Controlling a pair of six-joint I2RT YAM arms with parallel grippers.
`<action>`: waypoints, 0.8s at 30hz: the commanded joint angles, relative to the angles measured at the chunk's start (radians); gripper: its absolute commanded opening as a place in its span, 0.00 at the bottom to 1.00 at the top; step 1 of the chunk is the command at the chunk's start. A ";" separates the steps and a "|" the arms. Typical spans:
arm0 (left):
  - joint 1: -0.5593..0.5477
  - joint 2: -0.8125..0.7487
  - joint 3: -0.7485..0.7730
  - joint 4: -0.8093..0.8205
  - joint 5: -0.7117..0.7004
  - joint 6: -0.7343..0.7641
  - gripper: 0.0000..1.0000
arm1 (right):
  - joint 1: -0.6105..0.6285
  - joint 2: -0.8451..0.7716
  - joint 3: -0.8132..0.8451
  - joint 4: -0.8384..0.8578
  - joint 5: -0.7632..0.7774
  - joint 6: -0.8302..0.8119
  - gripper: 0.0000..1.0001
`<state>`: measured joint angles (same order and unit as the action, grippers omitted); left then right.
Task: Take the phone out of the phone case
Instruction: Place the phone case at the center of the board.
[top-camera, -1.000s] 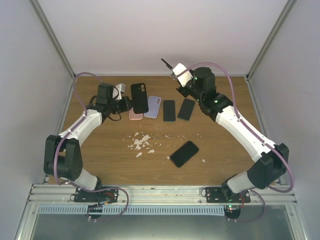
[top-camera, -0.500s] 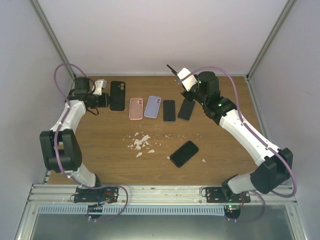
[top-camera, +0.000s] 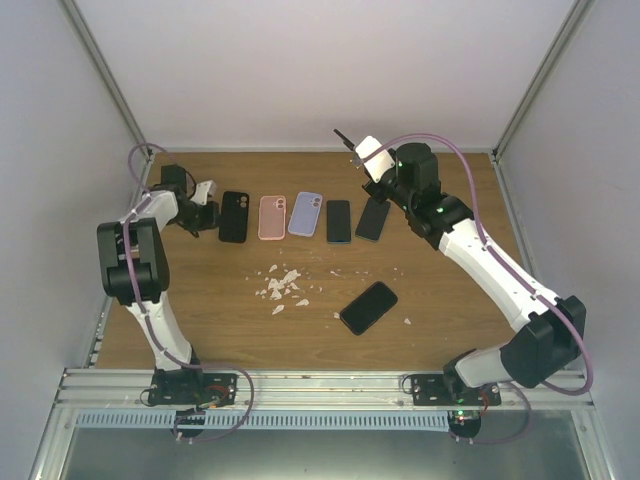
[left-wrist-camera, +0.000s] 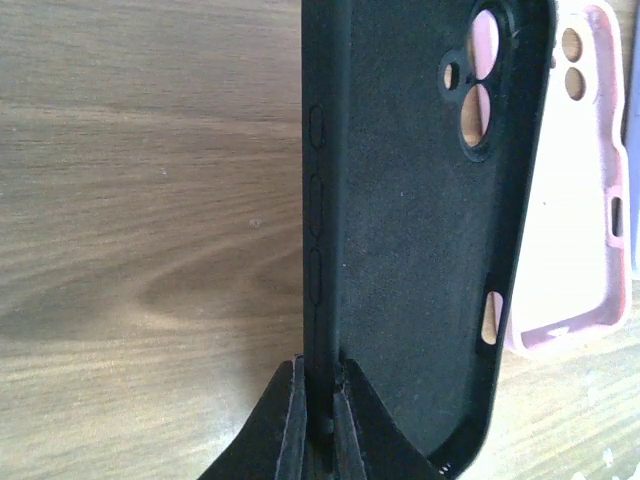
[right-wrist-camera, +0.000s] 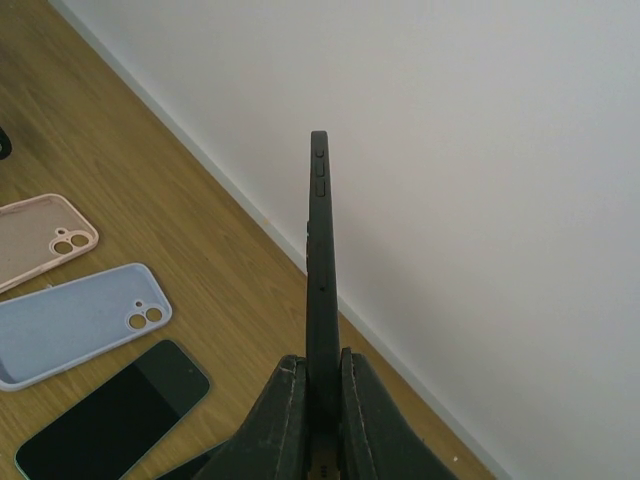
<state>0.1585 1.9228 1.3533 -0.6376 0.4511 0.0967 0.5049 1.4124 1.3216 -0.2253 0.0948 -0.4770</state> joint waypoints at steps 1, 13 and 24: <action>-0.006 0.054 0.050 0.017 0.019 -0.040 0.00 | -0.009 -0.020 0.001 0.058 -0.006 0.011 0.00; -0.042 0.133 0.082 0.038 -0.001 -0.088 0.00 | -0.009 -0.010 0.001 0.057 -0.009 0.009 0.00; -0.059 0.153 0.084 0.030 -0.019 -0.153 0.11 | -0.009 -0.011 0.004 0.058 -0.009 0.008 0.00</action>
<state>0.1116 2.0617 1.4197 -0.6315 0.4511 -0.0280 0.5045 1.4128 1.3216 -0.2249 0.0944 -0.4770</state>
